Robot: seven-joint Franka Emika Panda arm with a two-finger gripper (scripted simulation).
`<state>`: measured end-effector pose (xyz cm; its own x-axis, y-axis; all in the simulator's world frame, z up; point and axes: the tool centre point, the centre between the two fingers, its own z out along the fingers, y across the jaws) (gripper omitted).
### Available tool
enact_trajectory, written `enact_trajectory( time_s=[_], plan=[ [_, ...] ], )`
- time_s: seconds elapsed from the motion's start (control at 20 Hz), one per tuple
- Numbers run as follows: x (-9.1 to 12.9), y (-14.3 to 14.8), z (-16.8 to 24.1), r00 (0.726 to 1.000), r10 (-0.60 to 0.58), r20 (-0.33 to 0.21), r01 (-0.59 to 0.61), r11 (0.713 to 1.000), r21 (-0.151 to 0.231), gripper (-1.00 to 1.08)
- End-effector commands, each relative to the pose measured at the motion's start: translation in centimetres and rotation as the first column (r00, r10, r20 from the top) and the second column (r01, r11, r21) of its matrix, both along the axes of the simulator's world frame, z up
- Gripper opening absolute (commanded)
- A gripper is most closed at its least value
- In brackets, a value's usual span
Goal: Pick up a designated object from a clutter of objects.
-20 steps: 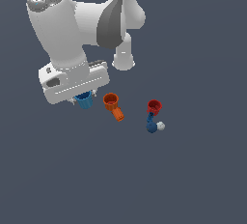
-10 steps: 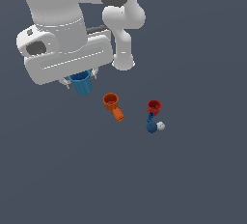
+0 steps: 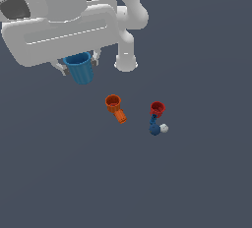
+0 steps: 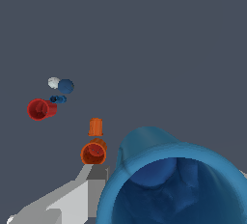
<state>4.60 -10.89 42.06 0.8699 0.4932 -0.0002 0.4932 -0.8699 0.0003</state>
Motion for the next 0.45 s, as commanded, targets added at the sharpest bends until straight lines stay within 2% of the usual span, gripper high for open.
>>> enact_trajectory(
  time_s=[0.0, 0.4],
  plan=[
    [0.23, 0.17, 0.94, 1.000, 0.000, 0.000, 0.000, 1.000, 0.000, -1.00],
    [0.56, 0.31, 1.81, 1.000, 0.000, 0.000, 0.000, 1.000, 0.000, -1.00]
  ],
)
